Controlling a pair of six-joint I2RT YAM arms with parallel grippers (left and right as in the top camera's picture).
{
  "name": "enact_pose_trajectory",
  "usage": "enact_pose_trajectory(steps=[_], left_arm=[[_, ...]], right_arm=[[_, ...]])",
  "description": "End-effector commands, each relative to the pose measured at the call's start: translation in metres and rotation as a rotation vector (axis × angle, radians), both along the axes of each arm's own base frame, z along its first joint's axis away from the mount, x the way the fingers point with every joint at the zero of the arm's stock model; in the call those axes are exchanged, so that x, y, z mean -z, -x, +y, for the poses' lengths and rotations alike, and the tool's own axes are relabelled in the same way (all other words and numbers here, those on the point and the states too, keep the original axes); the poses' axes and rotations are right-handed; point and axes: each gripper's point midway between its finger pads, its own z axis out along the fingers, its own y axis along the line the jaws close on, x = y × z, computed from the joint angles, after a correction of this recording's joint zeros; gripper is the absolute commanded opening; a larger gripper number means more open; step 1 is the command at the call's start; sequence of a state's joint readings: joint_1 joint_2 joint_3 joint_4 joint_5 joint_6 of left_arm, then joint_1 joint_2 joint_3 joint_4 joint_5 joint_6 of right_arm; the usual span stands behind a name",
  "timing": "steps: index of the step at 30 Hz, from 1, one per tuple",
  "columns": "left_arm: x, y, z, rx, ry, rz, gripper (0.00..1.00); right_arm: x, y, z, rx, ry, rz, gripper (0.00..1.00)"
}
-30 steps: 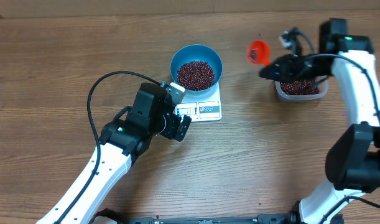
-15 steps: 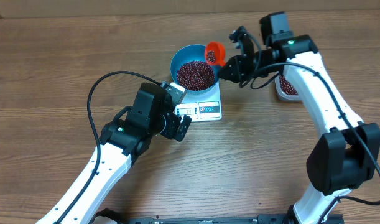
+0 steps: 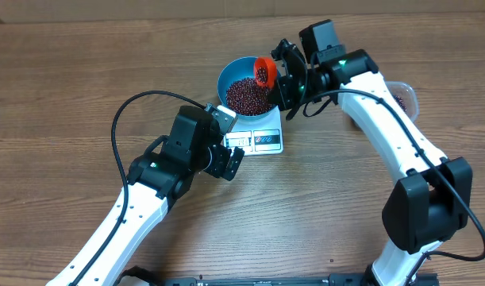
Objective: Scoop item into bowl and weigh 150g on scale
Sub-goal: 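Tilt the scoop slightly over the bowl to trickle beans in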
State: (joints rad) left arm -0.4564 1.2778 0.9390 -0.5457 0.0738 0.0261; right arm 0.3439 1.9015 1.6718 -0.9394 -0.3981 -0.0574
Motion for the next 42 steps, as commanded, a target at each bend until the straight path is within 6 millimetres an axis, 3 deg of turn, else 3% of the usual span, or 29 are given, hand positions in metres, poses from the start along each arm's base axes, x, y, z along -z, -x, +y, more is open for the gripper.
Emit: enact_pose_trajectory(steps=[1, 42], left_arm=[[0.003, -0.0008, 0.0026, -0.005, -0.01, 0.004, 0.99], [0.003, -0.0008, 0.0026, -0.005, -0.01, 0.004, 0.99]], right_arm=[[-0.0167, -0.0111, -0.0052, 0.039, 0.061, -0.089, 0.04], [-0.0104, -0.0099, 0.0031, 0.06, 0.318, -0.22, 0.04]])
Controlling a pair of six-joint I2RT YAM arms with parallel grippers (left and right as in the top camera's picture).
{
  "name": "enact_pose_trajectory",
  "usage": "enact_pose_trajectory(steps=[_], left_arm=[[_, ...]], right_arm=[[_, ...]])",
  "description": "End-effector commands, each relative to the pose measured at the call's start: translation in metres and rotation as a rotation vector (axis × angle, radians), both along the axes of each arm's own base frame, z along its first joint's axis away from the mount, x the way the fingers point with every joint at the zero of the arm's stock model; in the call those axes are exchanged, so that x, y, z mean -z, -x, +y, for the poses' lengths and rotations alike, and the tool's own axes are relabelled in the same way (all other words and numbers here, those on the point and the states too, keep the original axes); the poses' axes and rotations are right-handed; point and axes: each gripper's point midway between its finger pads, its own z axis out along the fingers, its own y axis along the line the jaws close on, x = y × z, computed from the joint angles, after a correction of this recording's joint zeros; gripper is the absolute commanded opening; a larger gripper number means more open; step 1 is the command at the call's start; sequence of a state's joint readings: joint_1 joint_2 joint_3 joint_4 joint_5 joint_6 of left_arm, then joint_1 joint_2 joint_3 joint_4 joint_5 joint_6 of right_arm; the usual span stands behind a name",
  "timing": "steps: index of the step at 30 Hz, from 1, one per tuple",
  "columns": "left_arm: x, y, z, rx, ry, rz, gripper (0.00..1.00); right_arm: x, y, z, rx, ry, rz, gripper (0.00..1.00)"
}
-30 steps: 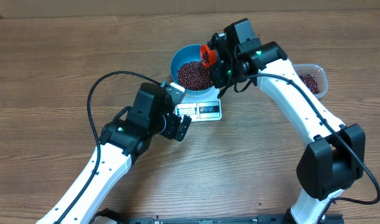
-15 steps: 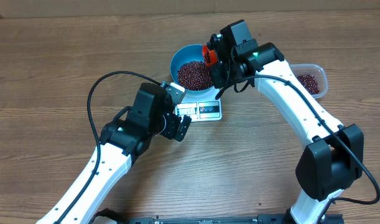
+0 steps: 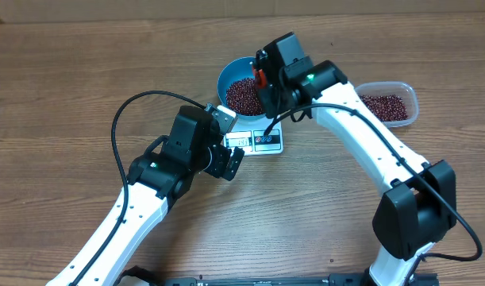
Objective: Scoop item into bowl and weigh 150g on scale
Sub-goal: 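Tilt the scoop slightly over the bowl to trickle beans in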
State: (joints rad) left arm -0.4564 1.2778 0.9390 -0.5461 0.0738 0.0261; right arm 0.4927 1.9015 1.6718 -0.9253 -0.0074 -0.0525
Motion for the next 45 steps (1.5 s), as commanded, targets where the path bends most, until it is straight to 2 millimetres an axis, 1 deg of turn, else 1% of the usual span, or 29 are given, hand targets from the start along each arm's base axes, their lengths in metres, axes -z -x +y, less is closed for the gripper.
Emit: enact_pose_trajectory(steps=[1, 9, 16, 45], left_arm=[[0.003, -0.0008, 0.0025, -0.005, -0.01, 0.004, 1.0], [0.003, -0.0008, 0.0025, -0.005, -0.01, 0.004, 1.0], [0.003, -0.0008, 0.0025, -0.005, -0.01, 0.004, 1.0], [0.003, -0.0008, 0.0025, -0.005, -0.01, 0.004, 1.0]], right_arm=[[-0.0221, -0.0079, -0.0023, 0.018, 0.006, -0.071, 0.04], [-0.0218, -0.0071, -0.0017, 0.015, 0.003, -0.066, 0.04], [-0.0219, -0.0022, 0.0065, -0.013, -0.052, -0.036, 0.04], [-0.0219, -0.0029, 0.0049, -0.017, -0.053, -0.035, 0.04]])
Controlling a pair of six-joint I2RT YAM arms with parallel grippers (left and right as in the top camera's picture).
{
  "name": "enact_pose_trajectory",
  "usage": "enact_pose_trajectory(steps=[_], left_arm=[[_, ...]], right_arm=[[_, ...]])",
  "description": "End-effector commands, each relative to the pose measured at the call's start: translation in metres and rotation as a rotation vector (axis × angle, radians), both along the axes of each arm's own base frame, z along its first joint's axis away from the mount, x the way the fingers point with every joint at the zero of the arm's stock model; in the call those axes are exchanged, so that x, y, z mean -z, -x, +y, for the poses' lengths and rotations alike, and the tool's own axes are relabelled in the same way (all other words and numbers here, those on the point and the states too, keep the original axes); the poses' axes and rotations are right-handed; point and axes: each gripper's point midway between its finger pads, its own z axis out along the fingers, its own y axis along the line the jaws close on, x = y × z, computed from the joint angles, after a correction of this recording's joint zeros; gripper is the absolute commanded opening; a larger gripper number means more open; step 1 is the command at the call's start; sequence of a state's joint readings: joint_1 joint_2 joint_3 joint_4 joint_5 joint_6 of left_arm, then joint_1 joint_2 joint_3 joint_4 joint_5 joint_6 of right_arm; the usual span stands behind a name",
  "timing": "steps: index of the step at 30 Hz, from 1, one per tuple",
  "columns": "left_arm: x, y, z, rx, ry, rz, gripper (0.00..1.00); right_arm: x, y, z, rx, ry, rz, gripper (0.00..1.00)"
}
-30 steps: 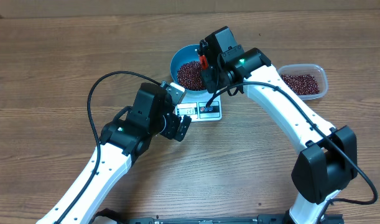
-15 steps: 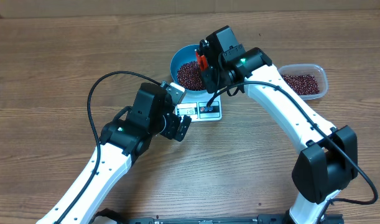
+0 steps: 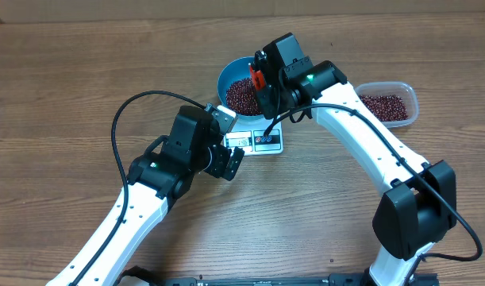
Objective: Scoop item into bowl and weigh 150g on scale
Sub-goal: 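Tilt the scoop slightly over the bowl to trickle beans in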
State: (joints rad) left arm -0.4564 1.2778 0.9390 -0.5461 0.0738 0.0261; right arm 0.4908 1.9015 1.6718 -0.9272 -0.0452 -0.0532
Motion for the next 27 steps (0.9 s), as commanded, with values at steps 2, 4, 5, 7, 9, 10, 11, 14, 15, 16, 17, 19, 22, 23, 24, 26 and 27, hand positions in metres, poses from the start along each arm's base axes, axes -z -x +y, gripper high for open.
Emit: enact_pose_trajectory(steps=[2, 4, 5, 7, 9, 10, 11, 14, 15, 16, 17, 19, 22, 23, 24, 26, 27], left_arm=[[0.003, -0.0008, 0.0025, -0.005, -0.01, 0.004, 1.0], [0.003, -0.0008, 0.0025, -0.005, -0.01, 0.004, 1.0], [0.003, -0.0008, 0.0025, -0.005, -0.01, 0.004, 1.0], [0.003, -0.0008, 0.0025, -0.005, -0.01, 0.004, 1.0], [0.003, -0.0008, 0.0025, -0.005, -0.01, 0.004, 1.0], [0.003, -0.0008, 0.0025, -0.005, -0.01, 0.004, 1.0], [0.003, -0.0008, 0.0025, -0.005, -0.01, 0.004, 1.0], [0.003, -0.0008, 0.0025, -0.005, -0.01, 0.004, 1.0], [0.003, -0.0008, 0.0025, -0.005, -0.01, 0.004, 1.0], [0.003, -0.0008, 0.0025, -0.005, -0.01, 0.004, 1.0], [0.003, -0.0008, 0.0025, -0.005, -0.01, 0.004, 0.99], [0.003, -0.0008, 0.0025, -0.005, -0.01, 0.004, 1.0], [0.003, -0.0008, 0.0025, -0.005, -0.01, 0.004, 1.0], [0.003, -0.0008, 0.0025, -0.005, -0.01, 0.004, 0.99], [0.003, -0.0008, 0.0025, -0.005, -0.01, 0.004, 1.0], [0.003, -0.0008, 0.0025, -0.005, -0.01, 0.004, 1.0], [0.003, -0.0008, 0.0025, -0.005, -0.01, 0.004, 1.0]], right_arm=[[-0.0219, -0.0061, 0.0003, -0.001, -0.025, -0.052, 0.04], [-0.0219, -0.0061, 0.0003, -0.003, -0.024, -0.053, 0.04], [-0.0218, -0.0059, 0.0004, -0.016, -0.018, -0.057, 0.04], [-0.0219, -0.006, 0.0004, -0.035, -0.01, -0.063, 0.04], [-0.0219, -0.0061, 0.0003, -0.041, -0.007, -0.066, 0.04], [-0.0219, -0.0061, 0.0003, -0.041, -0.007, -0.066, 0.04], [-0.0219, -0.0061, 0.0003, -0.041, -0.007, -0.066, 0.04], [-0.0219, -0.0061, 0.0002, -0.044, -0.005, -0.067, 0.04], [-0.0219, -0.0062, 0.0, -0.043, -0.004, -0.067, 0.04], [-0.0218, -0.0064, -0.0003, -0.042, -0.002, -0.068, 0.04], [-0.0218, -0.0067, -0.0009, -0.041, 0.001, -0.069, 0.04], [-0.0217, -0.007, -0.0014, -0.042, 0.005, -0.072, 0.04], [-0.0217, -0.0069, -0.0014, -0.059, 0.012, -0.077, 0.04], [-0.0217, -0.007, -0.0015, -0.059, 0.013, -0.077, 0.04], [-0.0218, -0.007, -0.0014, -0.06, 0.013, -0.078, 0.04], [-0.0217, -0.0076, -0.0023, -0.062, 0.02, -0.081, 0.04], [-0.0217, -0.0086, -0.0042, -0.056, 0.03, -0.086, 0.04]])
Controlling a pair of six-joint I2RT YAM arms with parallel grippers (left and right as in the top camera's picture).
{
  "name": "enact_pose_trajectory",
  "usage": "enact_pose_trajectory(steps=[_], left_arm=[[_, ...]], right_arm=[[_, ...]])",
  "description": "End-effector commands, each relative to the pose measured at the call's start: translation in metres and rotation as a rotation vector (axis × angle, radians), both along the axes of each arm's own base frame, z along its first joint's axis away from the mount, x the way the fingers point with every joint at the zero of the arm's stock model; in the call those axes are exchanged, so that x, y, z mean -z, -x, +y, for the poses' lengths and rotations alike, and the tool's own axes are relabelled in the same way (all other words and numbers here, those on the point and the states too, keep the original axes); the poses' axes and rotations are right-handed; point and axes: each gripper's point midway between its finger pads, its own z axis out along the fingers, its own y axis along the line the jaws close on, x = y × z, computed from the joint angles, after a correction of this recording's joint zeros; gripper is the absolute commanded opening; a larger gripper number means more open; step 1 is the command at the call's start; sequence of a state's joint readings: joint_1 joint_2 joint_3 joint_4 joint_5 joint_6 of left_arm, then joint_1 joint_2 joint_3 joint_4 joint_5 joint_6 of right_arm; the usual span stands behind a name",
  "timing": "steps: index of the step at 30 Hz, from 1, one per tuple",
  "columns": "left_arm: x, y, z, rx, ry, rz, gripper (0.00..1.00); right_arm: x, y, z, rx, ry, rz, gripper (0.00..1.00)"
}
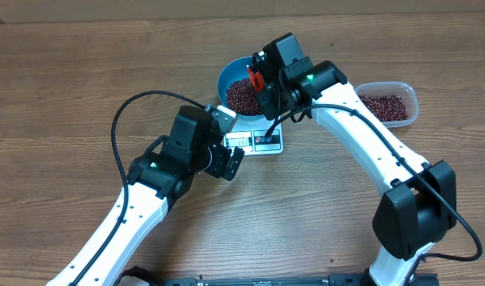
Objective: Scoop item into bowl and weigh 150g on scale
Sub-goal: 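Tilt the scoop slightly over the bowl to trickle beans in, then keep tilting the scoop over the bowl, adding beans a few at a time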
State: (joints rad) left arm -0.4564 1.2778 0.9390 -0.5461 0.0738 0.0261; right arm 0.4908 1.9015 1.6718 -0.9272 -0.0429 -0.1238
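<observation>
A blue bowl (229, 73) full of dark red beans (240, 97) stands on a white scale (258, 141) in the overhead view. My right gripper (256, 83) is over the bowl's right side, shut on an orange-red scoop (253, 76) that dips toward the beans. My left gripper (231, 159) sits at the scale's front left corner; its fingers are mostly hidden under the wrist, so its state is unclear.
A clear plastic container (388, 104) holding more red beans rests at the right, beyond the right arm. Both arms cross the wooden table (59, 119) from the near edge.
The scoop's visible tip in my right gripper has shifted slightly left and tilted a little over the beans. My left arm has not moved.
My right gripper held the scoop, loaded with beans, tilted at the bowl's right rim. It then stood further left over the bowl with the scoop low among the beans, and it has stayed there with small changes of tilt. The left arm stayed beside the scale throughout.
</observation>
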Motion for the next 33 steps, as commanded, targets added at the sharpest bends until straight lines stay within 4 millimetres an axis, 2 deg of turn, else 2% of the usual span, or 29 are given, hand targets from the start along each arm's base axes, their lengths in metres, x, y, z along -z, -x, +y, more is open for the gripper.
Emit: enact_pose_trajectory(steps=[1, 23, 33], left_arm=[[0.003, -0.0008, 0.0025, -0.005, -0.01, 0.004, 1.0], [0.003, -0.0008, 0.0025, -0.005, -0.01, 0.004, 1.0], [0.003, -0.0008, 0.0025, -0.005, -0.01, 0.004, 0.99]], right_arm=[[-0.0216, -0.0095, -0.0061, 0.011, 0.012, -0.072, 0.04], [-0.0216, -0.0117, -0.01, -0.039, 0.061, -0.101, 0.04], [-0.021, -0.006, -0.003, -0.043, -0.009, -0.056, 0.04]])
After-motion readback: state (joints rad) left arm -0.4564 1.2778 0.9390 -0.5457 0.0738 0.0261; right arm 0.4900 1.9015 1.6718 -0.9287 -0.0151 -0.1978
